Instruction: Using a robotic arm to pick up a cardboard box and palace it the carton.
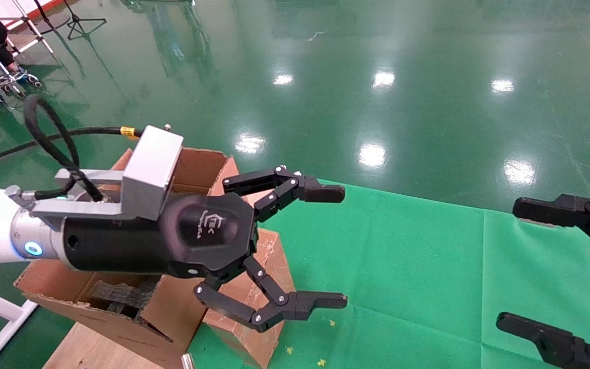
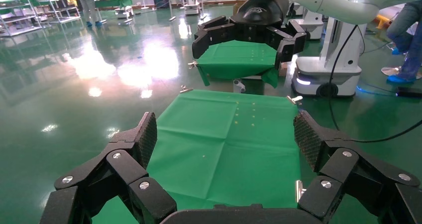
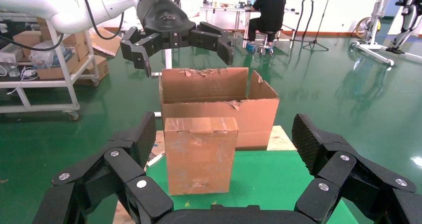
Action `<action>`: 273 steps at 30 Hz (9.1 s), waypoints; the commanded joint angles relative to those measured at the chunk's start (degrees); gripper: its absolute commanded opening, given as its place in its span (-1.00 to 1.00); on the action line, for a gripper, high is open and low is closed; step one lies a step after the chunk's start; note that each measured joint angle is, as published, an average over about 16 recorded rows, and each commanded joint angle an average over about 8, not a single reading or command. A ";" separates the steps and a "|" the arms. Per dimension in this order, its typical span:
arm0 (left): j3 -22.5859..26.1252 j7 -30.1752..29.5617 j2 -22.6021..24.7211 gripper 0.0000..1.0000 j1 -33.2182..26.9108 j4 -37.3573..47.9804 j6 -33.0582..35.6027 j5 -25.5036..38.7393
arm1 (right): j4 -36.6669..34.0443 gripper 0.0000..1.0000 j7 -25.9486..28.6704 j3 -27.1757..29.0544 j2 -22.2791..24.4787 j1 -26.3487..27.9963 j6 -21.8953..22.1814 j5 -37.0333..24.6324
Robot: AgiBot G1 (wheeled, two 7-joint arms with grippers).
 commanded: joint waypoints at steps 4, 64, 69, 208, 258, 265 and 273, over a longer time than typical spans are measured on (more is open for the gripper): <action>0.00 0.00 0.00 1.00 0.00 0.00 0.00 0.00 | 0.00 1.00 0.00 0.00 0.00 0.00 0.00 0.00; 21.42 -54.78 -2.29 1.00 -27.95 -3.82 4.06 42.70 | -0.03 -1.00 -0.01 -0.01 0.01 -0.01 0.02 0.00; 28.57 -61.98 0.42 1.00 -32.66 -3.71 5.02 45.25 | -0.03 -1.00 -0.01 -0.01 0.01 -0.01 0.02 0.00; 49.55 -29.78 3.93 -1.00 -47.62 69.81 -21.18 56.77 | -0.05 1.00 -0.03 -0.03 0.02 -0.01 0.05 0.04; 46.87 -36.01 14.76 0.55 -28.05 74.23 -43.59 52.90 | -0.06 1.00 -0.04 -0.04 0.03 -0.01 0.06 0.05; 46.89 -36.19 14.93 1.00 -27.82 74.35 -43.67 52.91 | -0.07 1.00 -0.04 -0.04 0.03 -0.02 0.06 0.05; 47.11 -36.57 14.76 1.00 -28.56 74.83 -42.60 53.20 | -0.07 1.00 -0.04 -0.04 0.03 -0.02 0.06 0.05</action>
